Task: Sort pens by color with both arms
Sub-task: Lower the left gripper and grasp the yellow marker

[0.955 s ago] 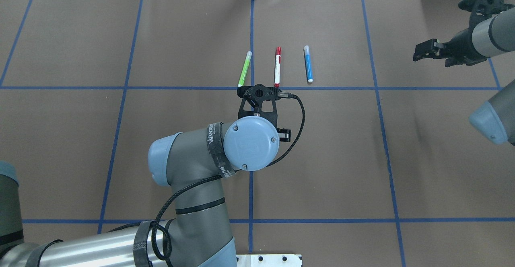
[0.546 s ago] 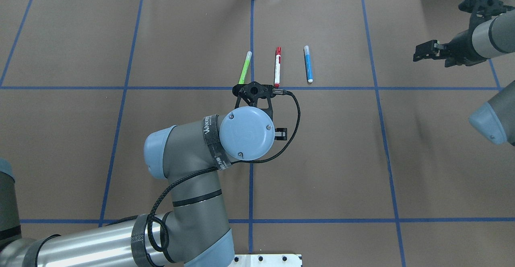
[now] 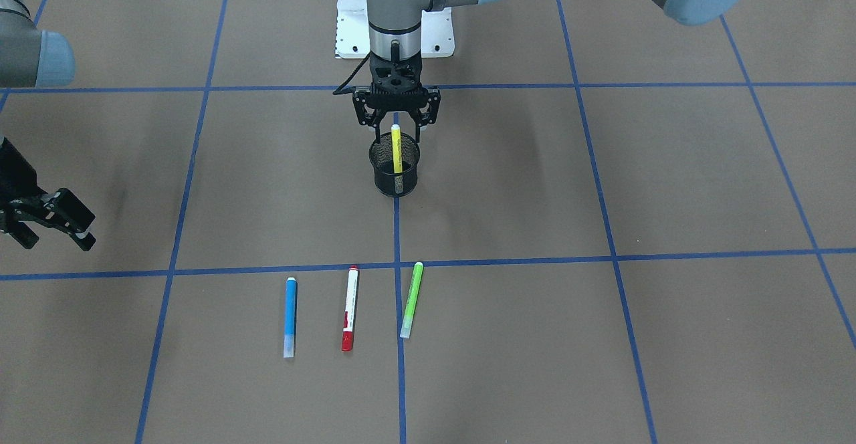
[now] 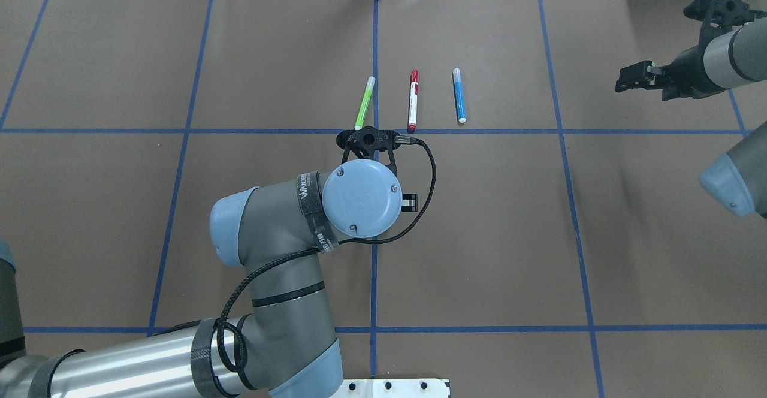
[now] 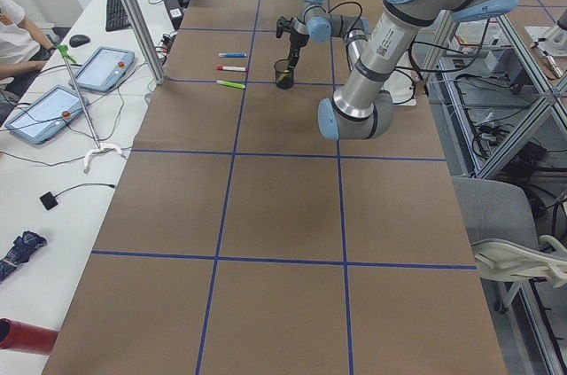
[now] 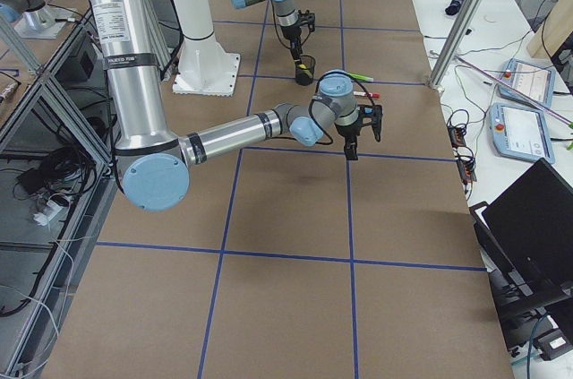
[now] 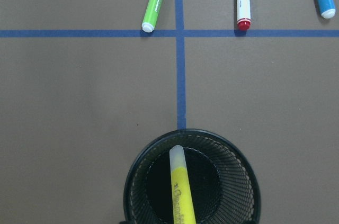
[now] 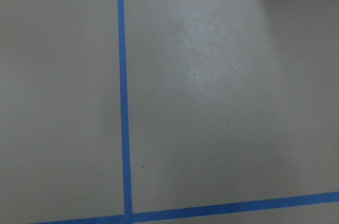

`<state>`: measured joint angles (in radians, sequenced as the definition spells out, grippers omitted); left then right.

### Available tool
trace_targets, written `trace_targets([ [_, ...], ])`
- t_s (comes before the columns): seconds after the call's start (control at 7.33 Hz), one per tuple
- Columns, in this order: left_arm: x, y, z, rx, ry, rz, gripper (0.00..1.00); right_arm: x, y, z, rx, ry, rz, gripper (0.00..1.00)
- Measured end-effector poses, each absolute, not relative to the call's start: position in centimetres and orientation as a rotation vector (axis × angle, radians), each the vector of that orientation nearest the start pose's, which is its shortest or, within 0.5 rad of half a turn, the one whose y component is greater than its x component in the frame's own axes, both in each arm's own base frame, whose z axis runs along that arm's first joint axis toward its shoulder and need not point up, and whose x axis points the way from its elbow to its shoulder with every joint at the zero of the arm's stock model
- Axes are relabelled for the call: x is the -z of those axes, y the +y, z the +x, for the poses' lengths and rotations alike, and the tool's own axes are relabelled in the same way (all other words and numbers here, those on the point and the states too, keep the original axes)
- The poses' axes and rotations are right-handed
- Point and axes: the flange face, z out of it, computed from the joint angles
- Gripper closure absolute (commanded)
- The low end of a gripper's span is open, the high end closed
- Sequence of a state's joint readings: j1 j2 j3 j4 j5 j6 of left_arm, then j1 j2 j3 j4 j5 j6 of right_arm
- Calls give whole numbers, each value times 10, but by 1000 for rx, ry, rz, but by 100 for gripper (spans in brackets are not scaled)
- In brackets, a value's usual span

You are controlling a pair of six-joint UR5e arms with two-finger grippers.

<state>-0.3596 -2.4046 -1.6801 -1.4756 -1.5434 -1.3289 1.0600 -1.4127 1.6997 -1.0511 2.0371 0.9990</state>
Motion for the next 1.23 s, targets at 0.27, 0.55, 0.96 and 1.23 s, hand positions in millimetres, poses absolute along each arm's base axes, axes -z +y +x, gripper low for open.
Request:
trace_targets([
  [0.27, -121, -367, 594, 135, 807, 267, 50, -461, -546, -204, -266, -865, 276, 1],
  [0.55, -121, -366, 594, 146, 810, 261, 50, -461, -546, -204, -266, -867, 277, 0],
  [0.96, -118, -362, 594, 137, 828, 217, 50, -459, -545, -204, -266, -869, 280, 1],
  [1.23, -118, -359, 595, 137, 835, 194, 50, -458, -545, -204, -267, -871, 281, 0],
])
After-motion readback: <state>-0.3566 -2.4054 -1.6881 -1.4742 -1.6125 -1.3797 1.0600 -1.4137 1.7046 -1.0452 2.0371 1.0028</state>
